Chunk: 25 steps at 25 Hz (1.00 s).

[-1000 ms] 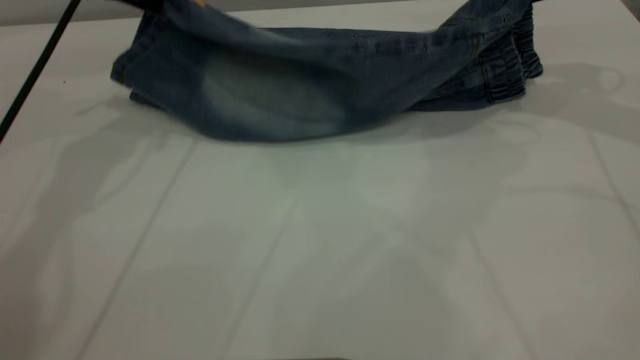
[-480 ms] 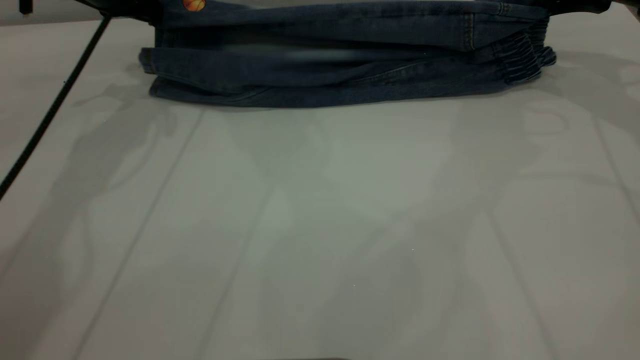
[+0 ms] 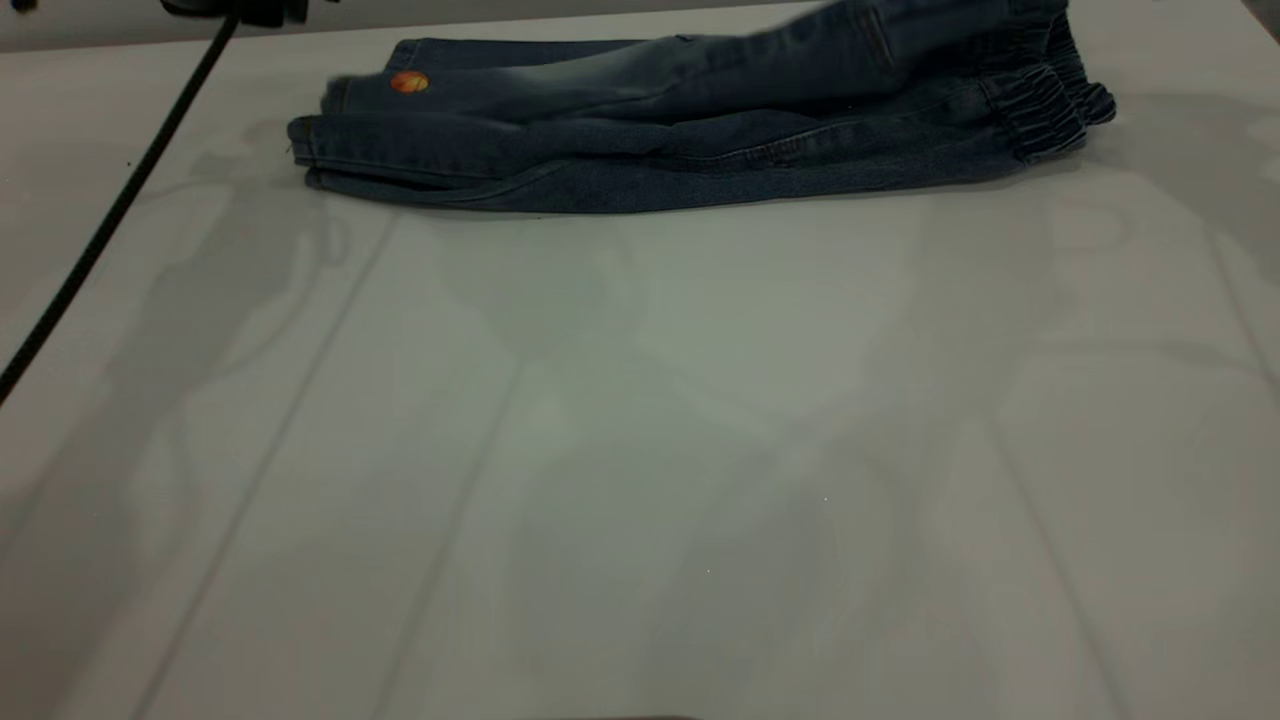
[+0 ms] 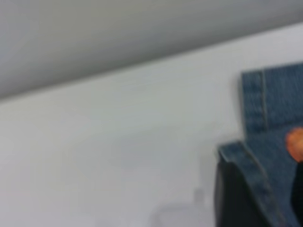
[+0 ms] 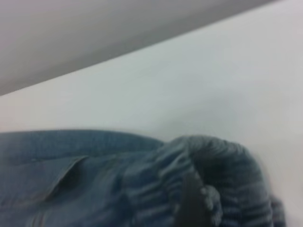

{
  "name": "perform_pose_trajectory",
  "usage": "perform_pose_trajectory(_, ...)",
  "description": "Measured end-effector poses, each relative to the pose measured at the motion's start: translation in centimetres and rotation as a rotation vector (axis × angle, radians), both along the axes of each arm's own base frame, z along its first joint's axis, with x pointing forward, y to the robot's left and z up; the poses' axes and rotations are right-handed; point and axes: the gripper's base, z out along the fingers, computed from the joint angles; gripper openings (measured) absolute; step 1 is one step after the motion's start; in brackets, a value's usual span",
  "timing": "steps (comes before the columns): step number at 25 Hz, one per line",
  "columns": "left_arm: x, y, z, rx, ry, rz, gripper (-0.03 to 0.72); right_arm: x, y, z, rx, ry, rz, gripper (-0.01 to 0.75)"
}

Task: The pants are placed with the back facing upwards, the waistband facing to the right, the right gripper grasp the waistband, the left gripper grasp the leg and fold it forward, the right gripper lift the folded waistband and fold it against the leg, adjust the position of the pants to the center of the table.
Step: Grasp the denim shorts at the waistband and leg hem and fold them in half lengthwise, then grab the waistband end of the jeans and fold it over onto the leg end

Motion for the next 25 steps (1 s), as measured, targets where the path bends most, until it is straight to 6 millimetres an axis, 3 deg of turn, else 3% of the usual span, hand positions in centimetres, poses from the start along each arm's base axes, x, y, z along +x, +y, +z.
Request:
perform_pose_trajectory(2,0.4,-0.1,0.6,-0.016,-0.008,-0.002,0.376,0.4,0.0,0.4,-0.012,-0.021,0.011,0.568)
perform_pose_trajectory(5,0.7,-0.9,1.8,-0.086,0.095,-0.054,0.428,0.4,0.3,0.6,-0.003,-0.032,0.049,0.618)
perform_pose_trajectory(10,-0.3,-3.9,3.5,-0.152,0.433,-0.267,0.438,-0.4,2.3,1.0,0.149,0.002,0.245,0.588)
perform_pose_trajectory(15,-1.4,-7.2,4.0,-0.138,0.539,-0.393,0.438,-1.8,3.4,0.8,0.209,0.139,0.384,0.555)
perform_pose_trajectory(25,-1.5,-16.1,-1.2,-0.173,0.495,-0.478,0.438,-2.3,3.2,0.2,0.182,0.220,0.373,0.552)
